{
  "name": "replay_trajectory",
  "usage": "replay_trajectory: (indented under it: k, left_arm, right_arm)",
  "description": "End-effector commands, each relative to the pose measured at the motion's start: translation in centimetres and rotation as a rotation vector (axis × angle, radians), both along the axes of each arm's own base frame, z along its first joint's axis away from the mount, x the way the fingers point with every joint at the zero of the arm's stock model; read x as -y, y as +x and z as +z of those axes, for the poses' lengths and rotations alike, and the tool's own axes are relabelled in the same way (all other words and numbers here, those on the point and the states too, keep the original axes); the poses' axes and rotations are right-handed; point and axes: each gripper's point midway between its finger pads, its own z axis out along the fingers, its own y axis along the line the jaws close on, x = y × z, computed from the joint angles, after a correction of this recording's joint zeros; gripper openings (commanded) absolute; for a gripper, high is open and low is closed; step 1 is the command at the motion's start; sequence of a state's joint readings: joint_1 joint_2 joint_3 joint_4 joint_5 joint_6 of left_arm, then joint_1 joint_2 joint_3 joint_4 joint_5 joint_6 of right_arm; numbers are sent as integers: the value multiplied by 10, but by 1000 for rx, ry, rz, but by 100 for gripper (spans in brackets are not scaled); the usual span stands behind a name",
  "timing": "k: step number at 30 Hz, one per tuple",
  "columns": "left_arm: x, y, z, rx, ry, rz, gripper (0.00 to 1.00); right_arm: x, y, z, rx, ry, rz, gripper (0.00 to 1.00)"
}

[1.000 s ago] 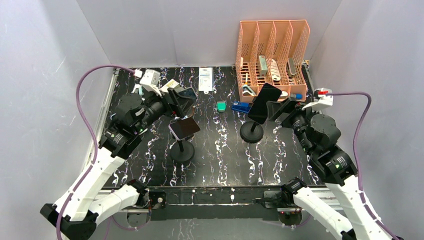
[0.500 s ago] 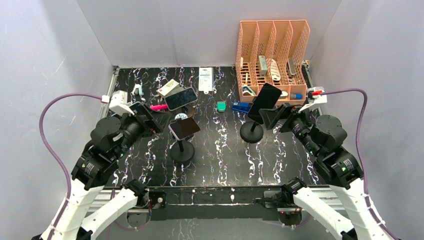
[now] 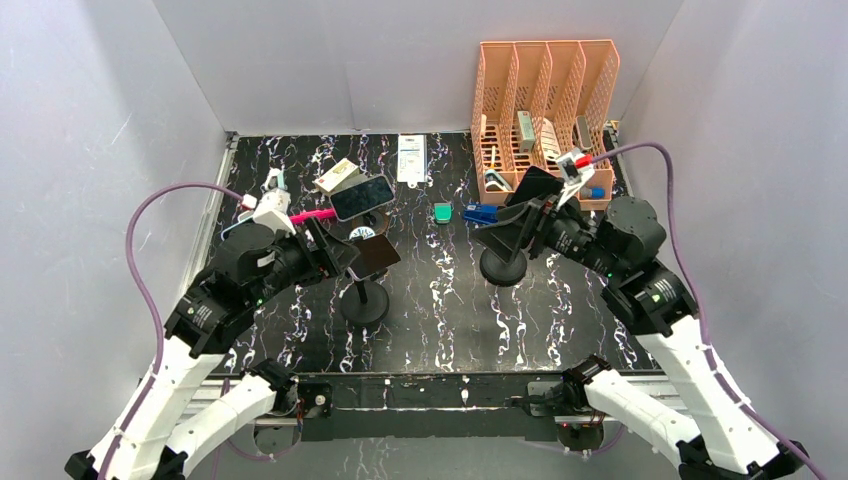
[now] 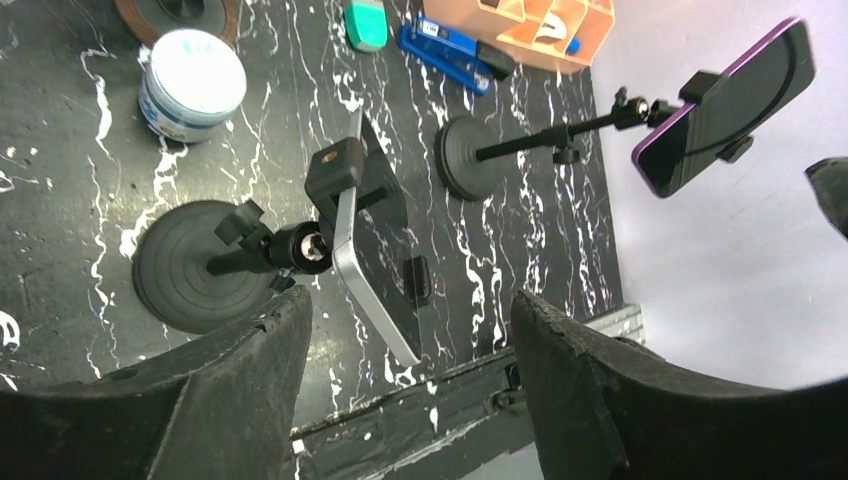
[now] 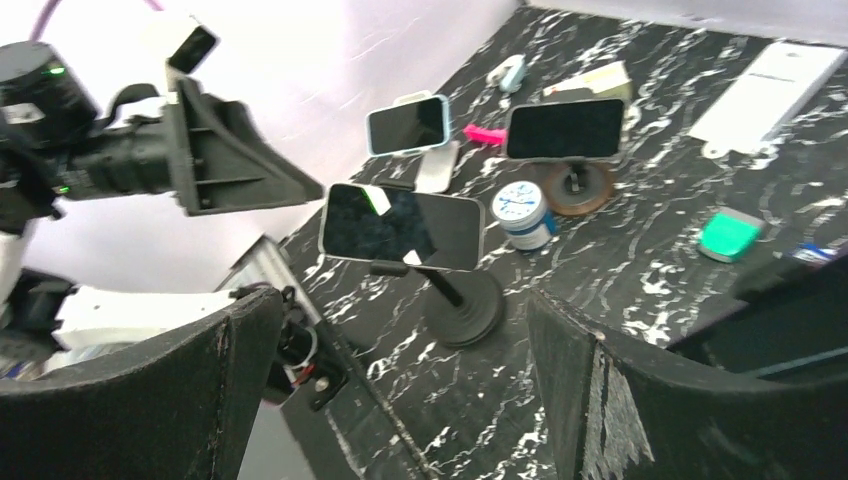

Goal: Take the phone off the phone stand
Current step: Adjust the phone stand with the phone at the center of the board.

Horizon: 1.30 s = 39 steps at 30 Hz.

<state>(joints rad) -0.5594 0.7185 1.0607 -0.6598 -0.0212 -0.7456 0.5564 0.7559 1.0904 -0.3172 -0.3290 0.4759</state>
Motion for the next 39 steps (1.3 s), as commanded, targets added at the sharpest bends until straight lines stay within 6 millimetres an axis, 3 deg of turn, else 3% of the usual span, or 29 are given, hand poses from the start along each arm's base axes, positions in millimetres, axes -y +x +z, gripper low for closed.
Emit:
replay_trajectory:
  k: [1,16,21,31,39]
  left_arm:
    - [15,-3,-13,-50,-24,-64,67]
    - [22,6,-42,-105,35,-85,39]
    - [23,7,-46,-113,45,-93,23]
    - [24,10,-41,-102,49,-98,1]
    - [30,11,-21,-45,54,-155,0]
  right_arm:
    - [-20,-19,37,86,99,176,99]
    - [-42,-2,22,52,120,242,99]
    - [-43,0,16,43,109,239,99]
    - [-38,0,13,49,84,214,99]
    - [-36,0,10,45,65,205,99]
